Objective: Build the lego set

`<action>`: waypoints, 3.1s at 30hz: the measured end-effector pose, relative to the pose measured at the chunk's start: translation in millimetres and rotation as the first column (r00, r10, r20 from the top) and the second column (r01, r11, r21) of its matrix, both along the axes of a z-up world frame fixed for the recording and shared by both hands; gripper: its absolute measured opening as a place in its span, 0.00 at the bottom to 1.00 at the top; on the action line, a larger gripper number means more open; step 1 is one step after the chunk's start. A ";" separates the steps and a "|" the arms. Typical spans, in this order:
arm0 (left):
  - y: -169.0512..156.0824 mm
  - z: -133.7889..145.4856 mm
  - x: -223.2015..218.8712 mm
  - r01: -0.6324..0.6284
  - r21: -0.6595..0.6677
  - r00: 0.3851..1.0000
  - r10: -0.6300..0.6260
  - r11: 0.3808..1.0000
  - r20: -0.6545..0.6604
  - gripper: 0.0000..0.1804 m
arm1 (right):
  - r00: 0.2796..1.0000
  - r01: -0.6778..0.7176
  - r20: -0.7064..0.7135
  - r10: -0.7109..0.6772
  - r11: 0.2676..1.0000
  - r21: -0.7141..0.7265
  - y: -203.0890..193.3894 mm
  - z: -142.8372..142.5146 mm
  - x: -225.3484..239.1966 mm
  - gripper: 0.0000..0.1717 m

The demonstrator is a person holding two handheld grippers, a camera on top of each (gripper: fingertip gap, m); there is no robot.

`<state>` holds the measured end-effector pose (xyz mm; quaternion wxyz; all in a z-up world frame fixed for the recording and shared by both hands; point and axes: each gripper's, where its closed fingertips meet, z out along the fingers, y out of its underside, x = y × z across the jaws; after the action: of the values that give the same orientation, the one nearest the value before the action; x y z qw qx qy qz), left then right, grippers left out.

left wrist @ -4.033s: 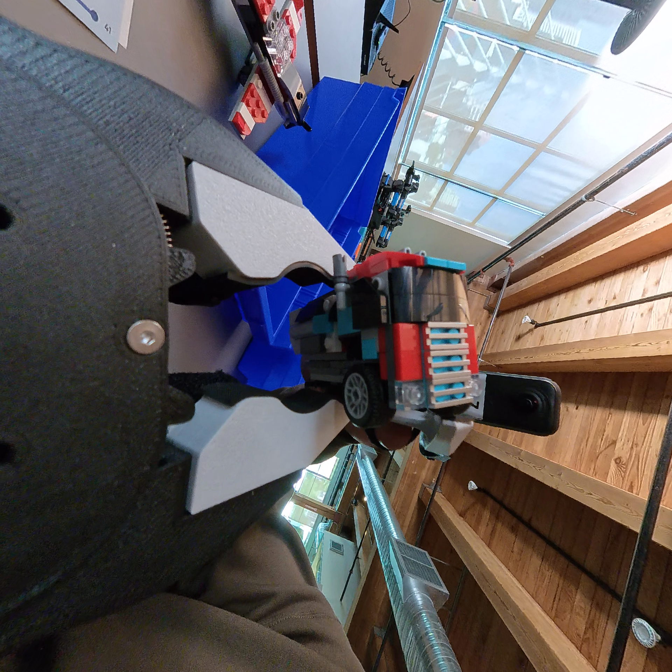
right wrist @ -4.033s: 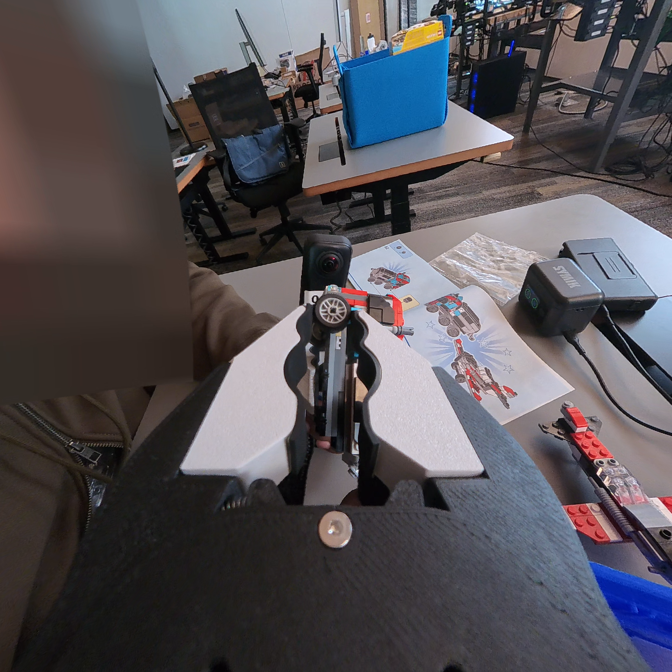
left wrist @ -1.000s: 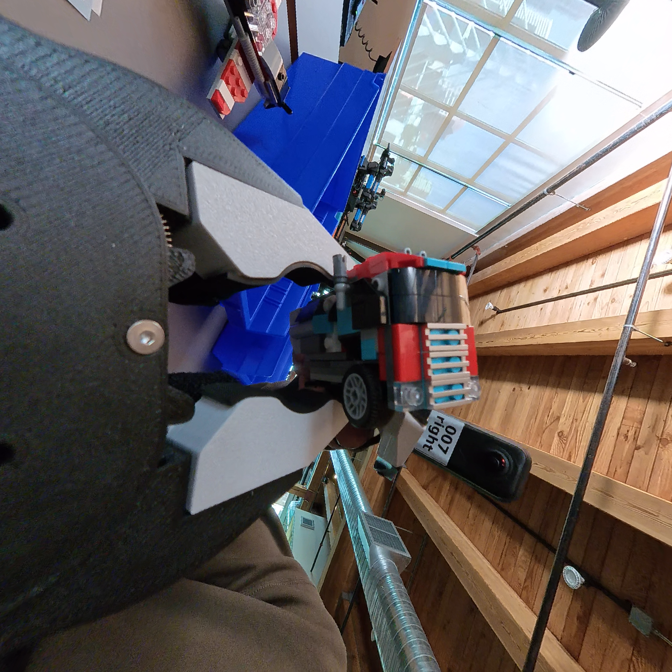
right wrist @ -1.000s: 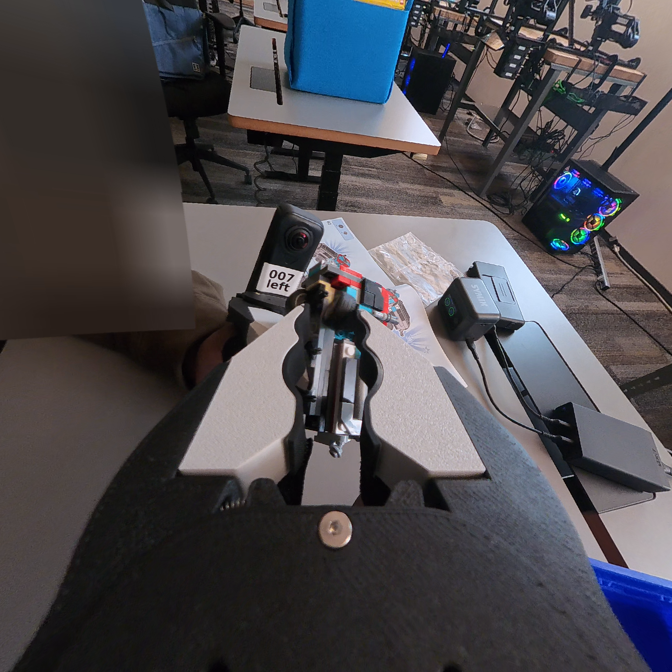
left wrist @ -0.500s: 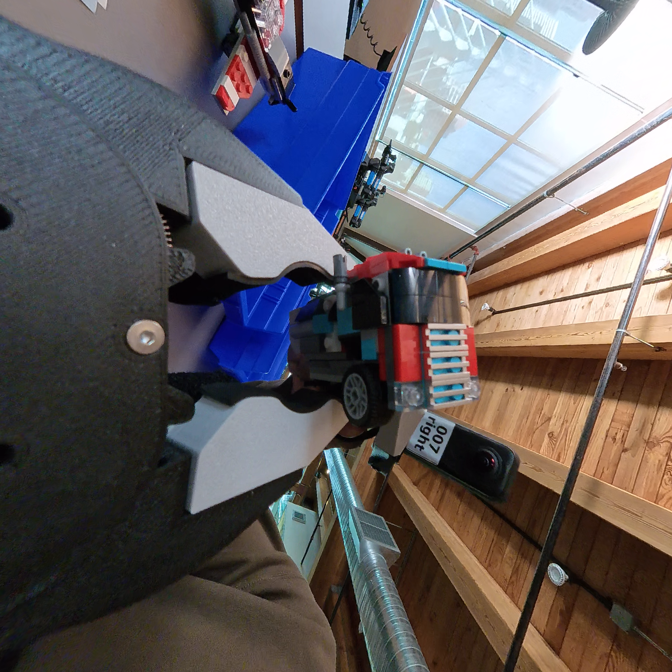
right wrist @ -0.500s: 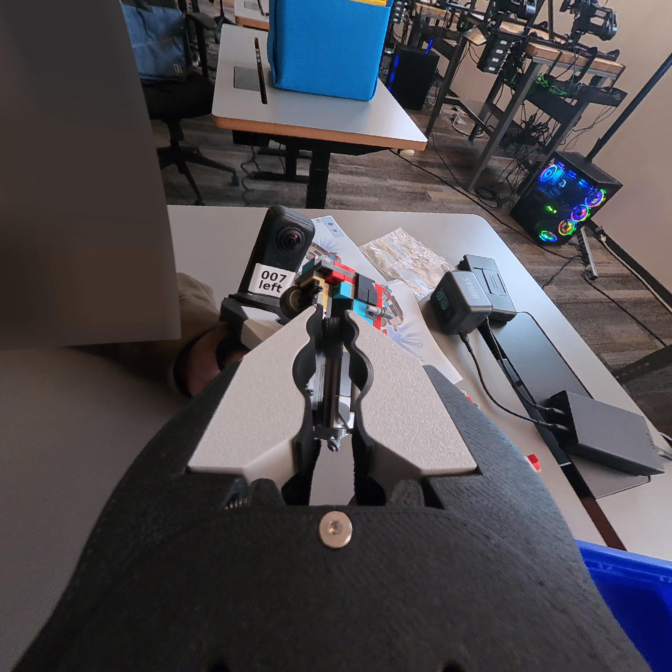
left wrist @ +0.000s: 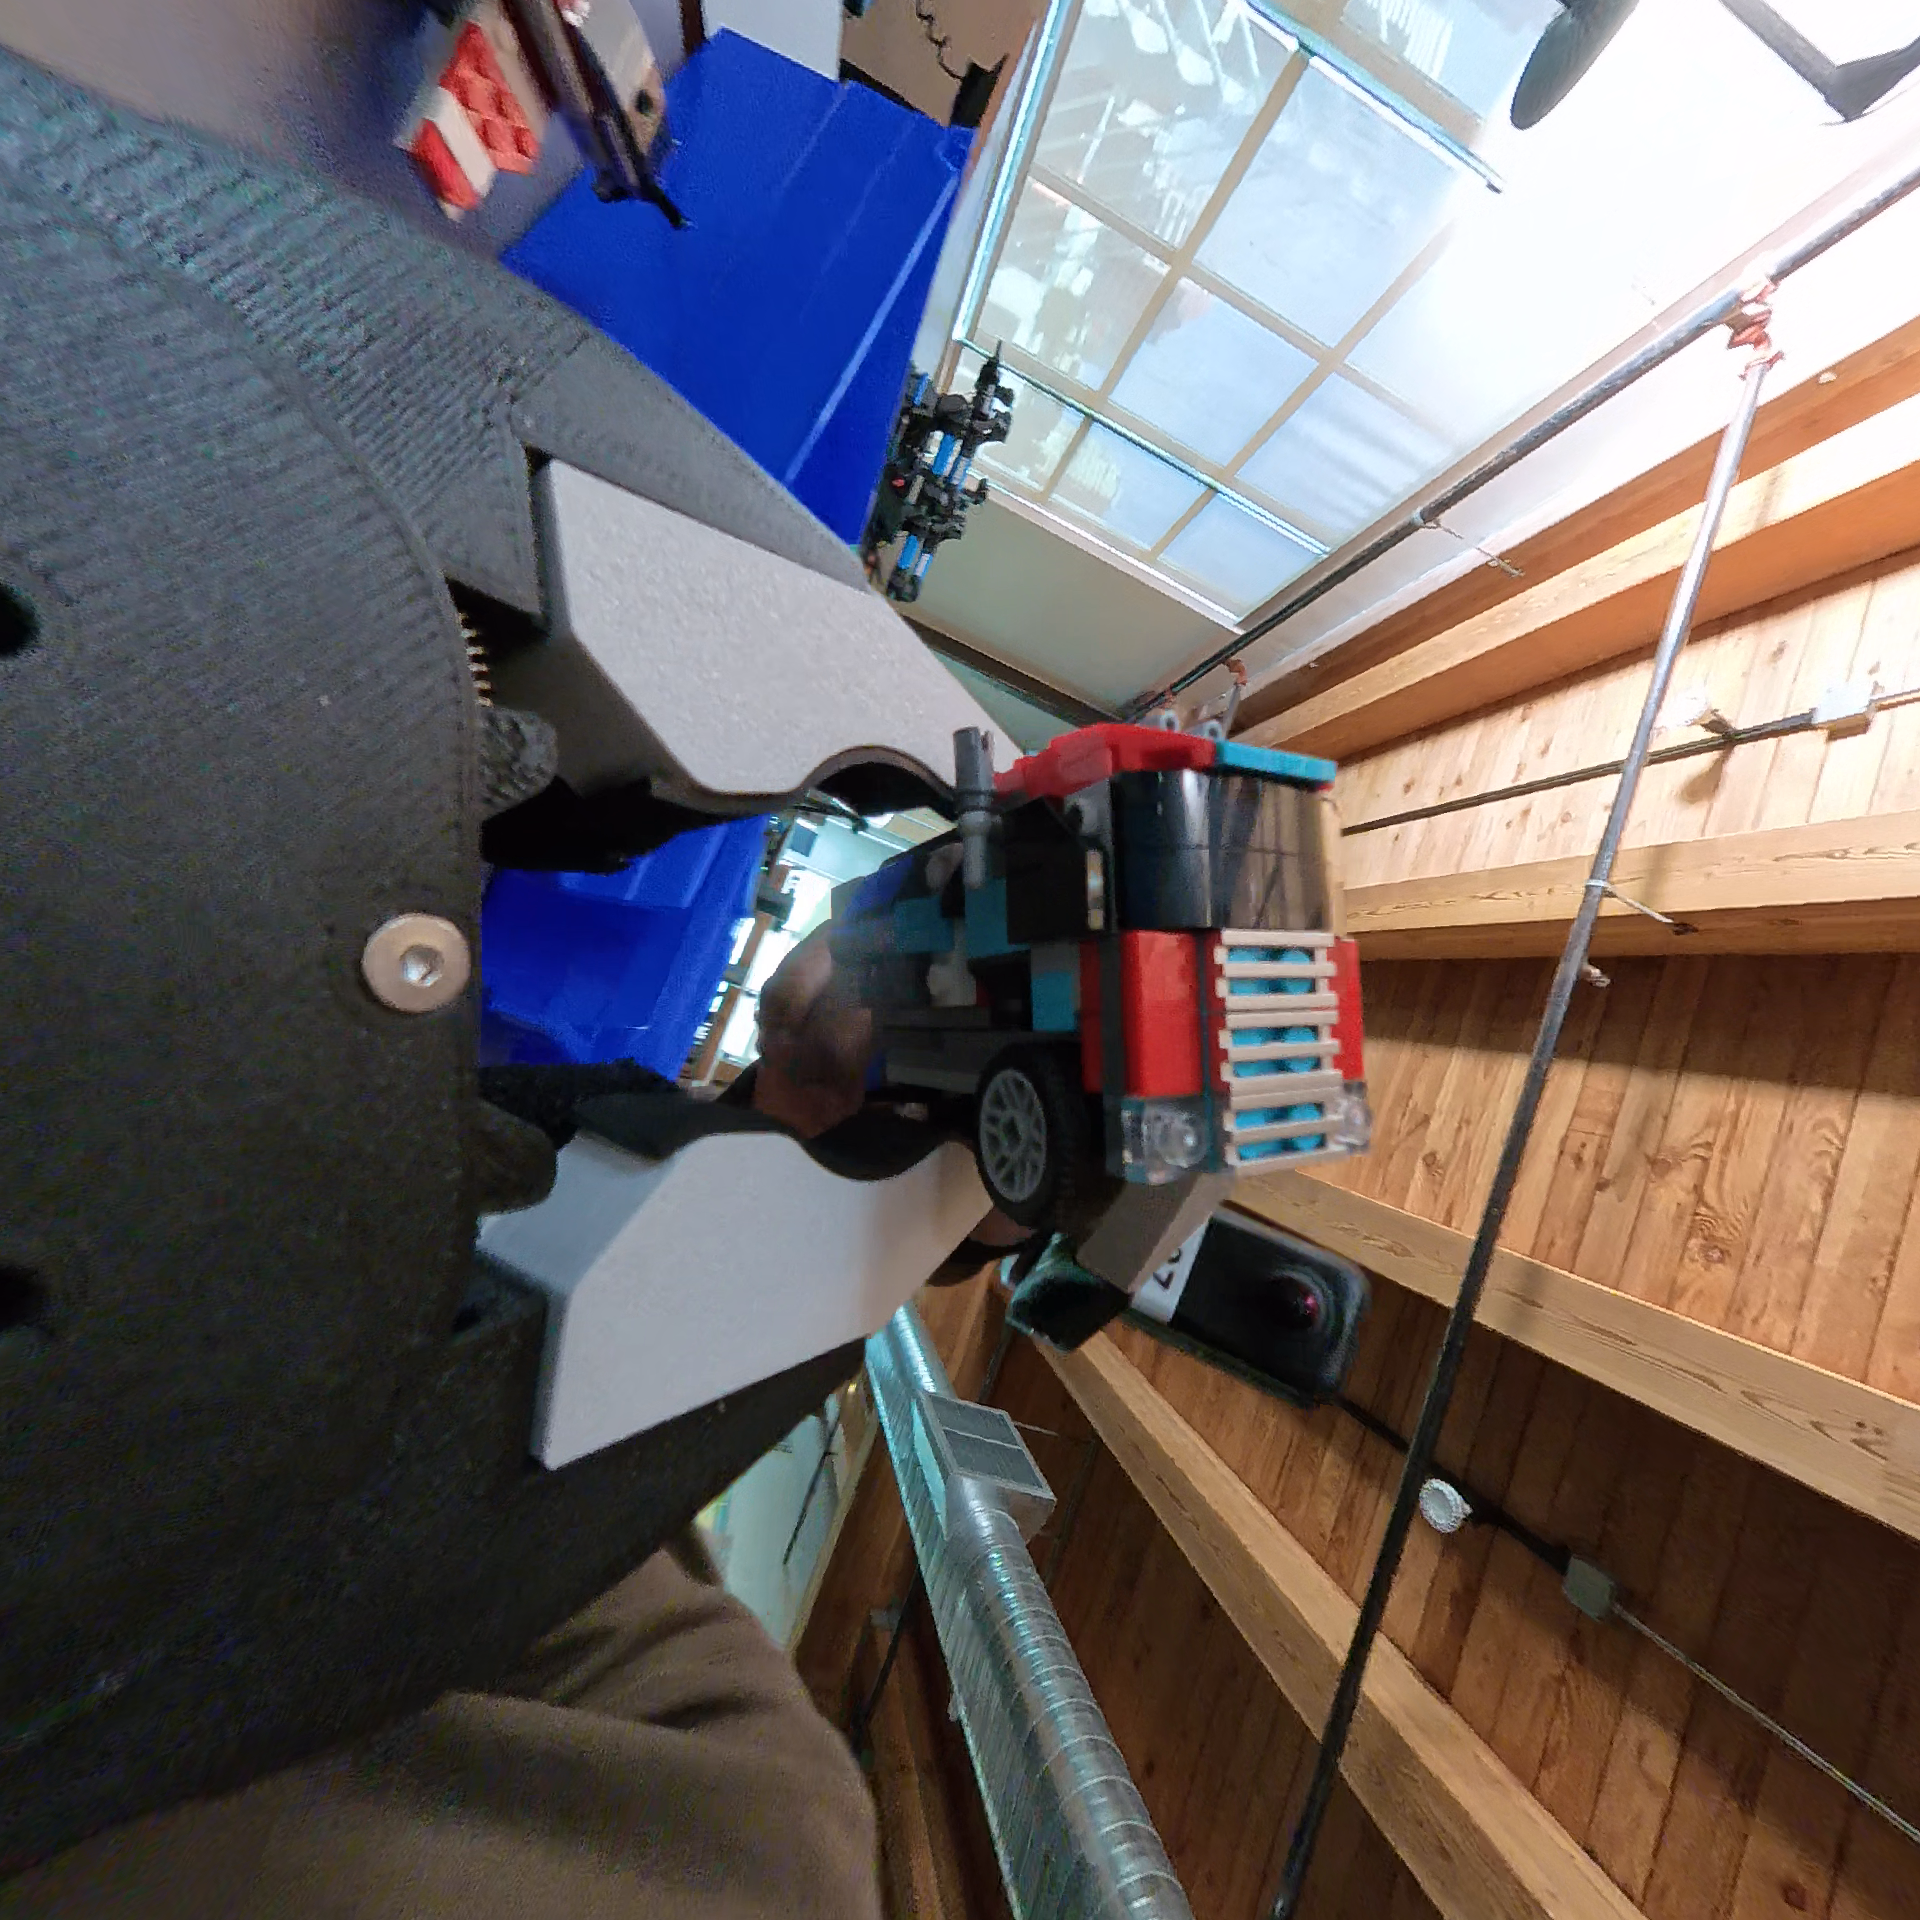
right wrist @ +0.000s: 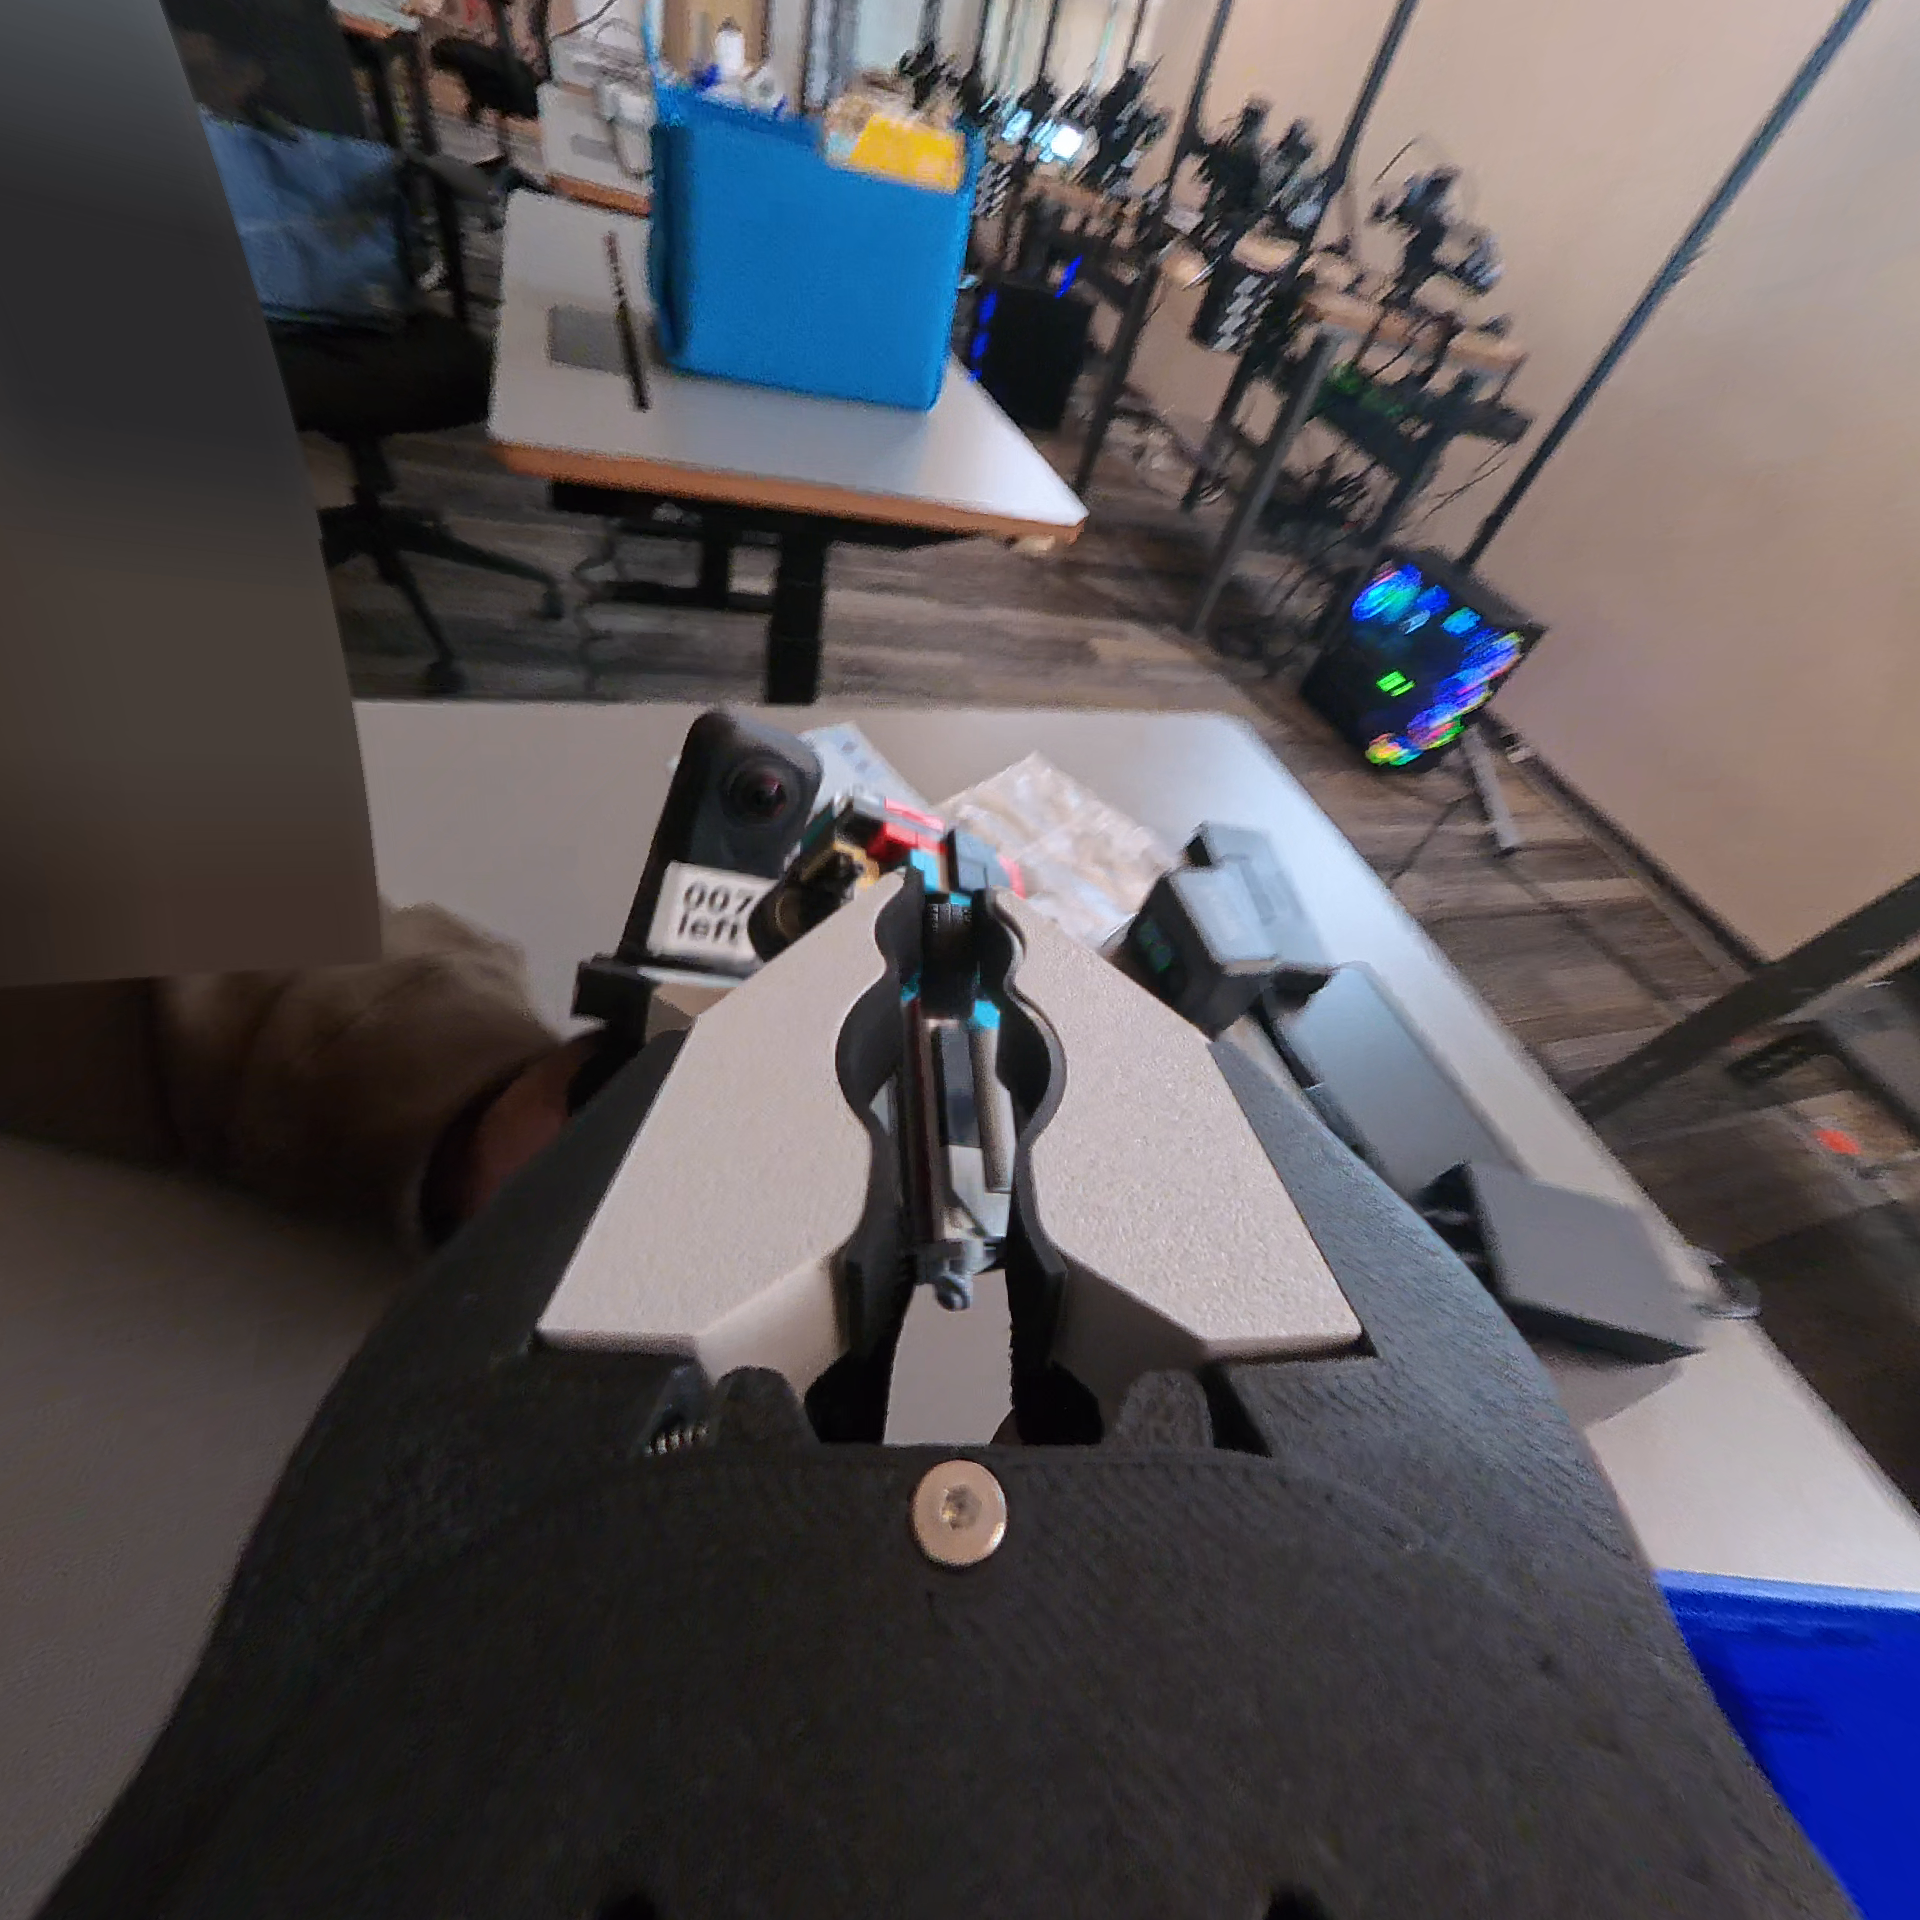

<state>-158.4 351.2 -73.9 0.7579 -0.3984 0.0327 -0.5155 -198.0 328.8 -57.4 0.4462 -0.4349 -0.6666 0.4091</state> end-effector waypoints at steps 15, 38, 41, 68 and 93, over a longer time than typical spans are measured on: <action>22.2 166.1 14.9 -0.186 0.302 0.969 0.125 0.935 0.212 0.31 | 0.970 0.201 -0.192 -0.147 0.932 0.301 -7.5 174.2 35.0 0.06; 14.3 171.7 -33.2 -0.426 0.230 0.900 0.386 0.875 0.201 0.31 | 0.980 0.198 -0.085 -0.178 0.898 0.392 -14.0 153.1 -32.9 0.06; 20.9 166.0 -34.5 -0.442 0.217 0.895 0.412 0.870 0.170 0.31 | 0.978 0.209 -0.095 -0.186 0.890 0.404 -8.3 148.2 -31.9 0.06; 83.7 19.8 -25.8 -0.199 0.126 0.971 0.213 0.972 -0.110 0.31 | 0.792 0.248 0.470 -0.389 0.909 0.334 24.6 -213.6 159.1 0.08; 73.8 22.9 -17.7 -0.077 0.185 0.993 0.091 0.980 -0.069 0.32 | 0.818 0.305 0.504 -0.276 0.952 0.026 25.1 -184.9 168.0 0.00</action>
<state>-176.1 425.0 -51.0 0.8105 -0.3480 0.0920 -0.4621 -30.0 353.8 -242.3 0.3023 -0.6349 -0.6737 0.2273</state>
